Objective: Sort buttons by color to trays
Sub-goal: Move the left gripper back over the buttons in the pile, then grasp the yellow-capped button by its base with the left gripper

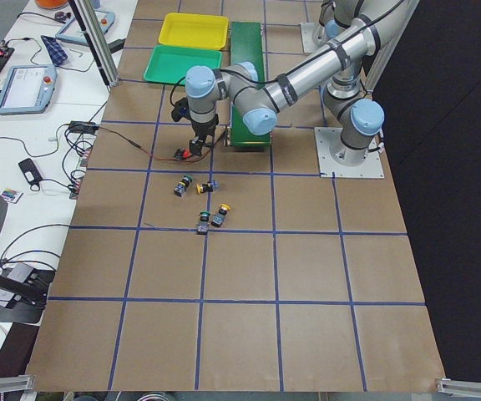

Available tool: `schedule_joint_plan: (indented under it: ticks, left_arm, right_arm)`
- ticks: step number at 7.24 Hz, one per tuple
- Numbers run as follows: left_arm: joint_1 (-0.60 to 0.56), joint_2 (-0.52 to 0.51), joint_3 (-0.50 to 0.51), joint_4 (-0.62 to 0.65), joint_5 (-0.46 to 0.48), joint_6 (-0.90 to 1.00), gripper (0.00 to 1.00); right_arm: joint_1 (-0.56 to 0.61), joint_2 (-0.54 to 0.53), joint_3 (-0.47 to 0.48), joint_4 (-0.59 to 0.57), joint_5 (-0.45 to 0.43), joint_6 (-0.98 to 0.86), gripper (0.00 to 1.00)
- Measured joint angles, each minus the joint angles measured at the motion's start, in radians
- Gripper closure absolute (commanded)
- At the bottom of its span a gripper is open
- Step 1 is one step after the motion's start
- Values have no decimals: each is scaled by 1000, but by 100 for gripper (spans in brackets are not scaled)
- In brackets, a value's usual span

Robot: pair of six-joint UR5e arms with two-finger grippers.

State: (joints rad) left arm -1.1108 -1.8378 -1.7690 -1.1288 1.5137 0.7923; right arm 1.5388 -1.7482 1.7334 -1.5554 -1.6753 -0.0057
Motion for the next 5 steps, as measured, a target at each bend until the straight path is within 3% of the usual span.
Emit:
schedule_joint_plan:
  ticks: [2,5]
  left_arm:
    - [24,-77,0,86,127,-176,0]
    - [67,-144,-16,122,160,-272,0]
  right_arm:
    - [0,-1,5,3,-4,-1,0]
    - [0,-5,35,-8,-9,2,0]
